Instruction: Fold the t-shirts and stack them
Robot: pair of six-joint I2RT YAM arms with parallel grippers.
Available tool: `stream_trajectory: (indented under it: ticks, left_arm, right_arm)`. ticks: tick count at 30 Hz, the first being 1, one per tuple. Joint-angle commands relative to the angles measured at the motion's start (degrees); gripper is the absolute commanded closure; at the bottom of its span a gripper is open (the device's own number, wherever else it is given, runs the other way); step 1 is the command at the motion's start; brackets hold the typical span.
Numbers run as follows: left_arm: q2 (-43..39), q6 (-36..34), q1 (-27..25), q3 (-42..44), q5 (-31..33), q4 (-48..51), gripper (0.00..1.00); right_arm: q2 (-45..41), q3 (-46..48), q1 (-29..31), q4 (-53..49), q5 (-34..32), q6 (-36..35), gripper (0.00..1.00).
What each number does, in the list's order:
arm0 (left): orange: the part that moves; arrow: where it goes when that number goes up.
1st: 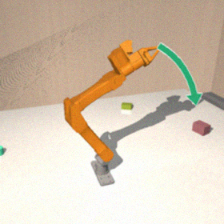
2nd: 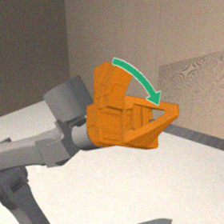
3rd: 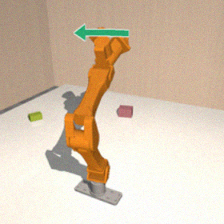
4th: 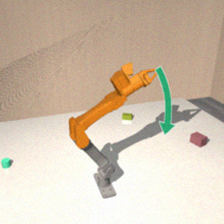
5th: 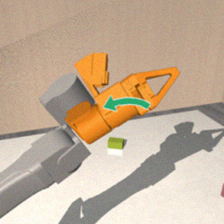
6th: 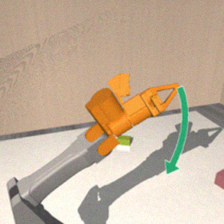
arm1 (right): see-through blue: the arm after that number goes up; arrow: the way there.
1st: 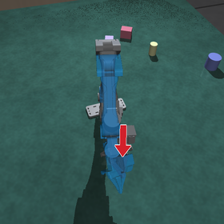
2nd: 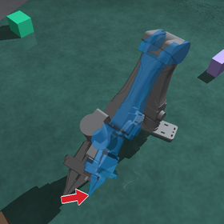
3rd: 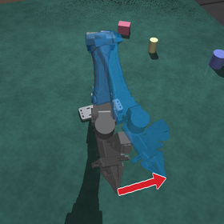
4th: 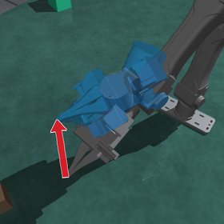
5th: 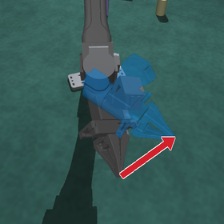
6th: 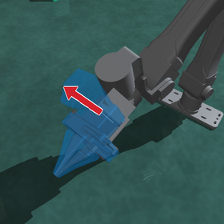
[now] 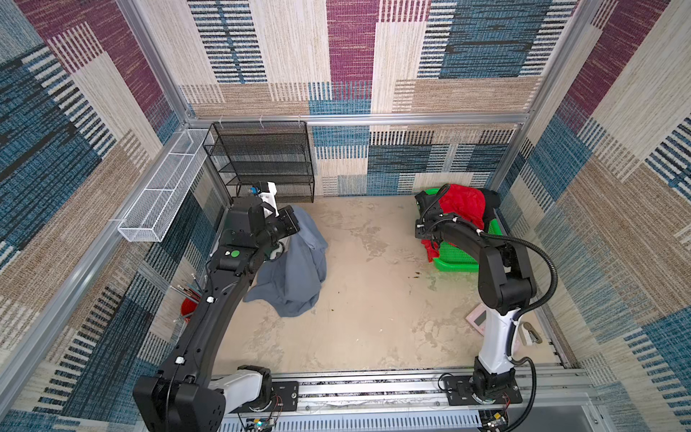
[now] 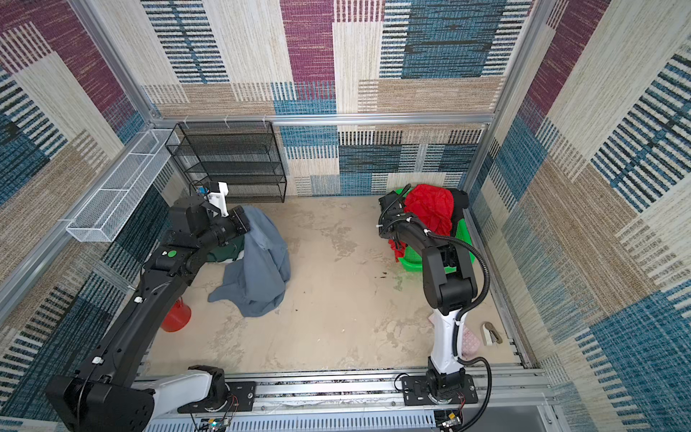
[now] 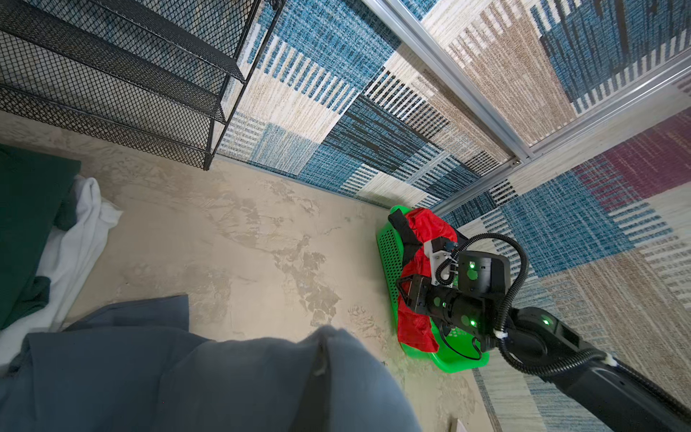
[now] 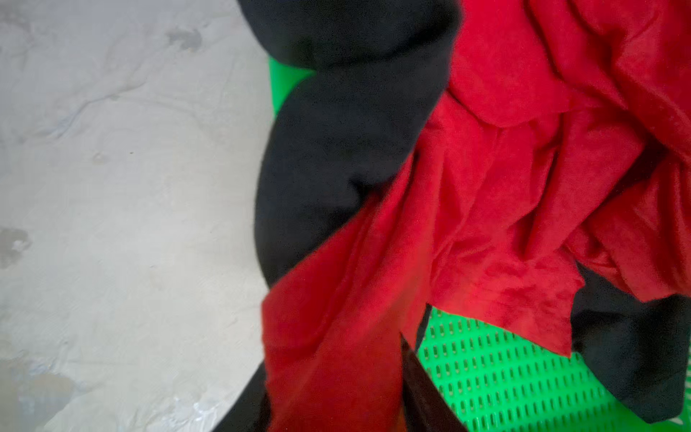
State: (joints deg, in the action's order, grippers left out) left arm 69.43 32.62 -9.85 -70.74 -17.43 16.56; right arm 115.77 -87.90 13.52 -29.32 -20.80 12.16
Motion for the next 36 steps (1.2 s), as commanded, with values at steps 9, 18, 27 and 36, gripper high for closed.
stream_trajectory:
  ticks: [9, 18, 27, 36]
  left_arm:
    - [-0.5, -1.7, -0.52, -0.89, -0.11, 0.43, 1.0]
    - [0.25, -1.63, -1.57, -1.54, 0.68, 1.73, 1.0]
    - [1.38, -2.0, -4.62, -2.89, 2.75, 4.03, 1.0]
    - [4.4, -3.13, -8.33, -6.11, 4.17, 6.18, 1.0]
  right_arm:
    - [2.71, -0.84, -3.43, 5.52, -4.92, -9.72, 0.58]
    - [4.61, -2.36, -6.04, 9.06, -5.55, -14.88, 0.66]
    - [5.31, 1.48, -7.17, 14.93, -6.79, -18.58, 0.63]
    - [2.11, 1.88, -7.54, 13.87, -0.93, -15.74, 0.06]
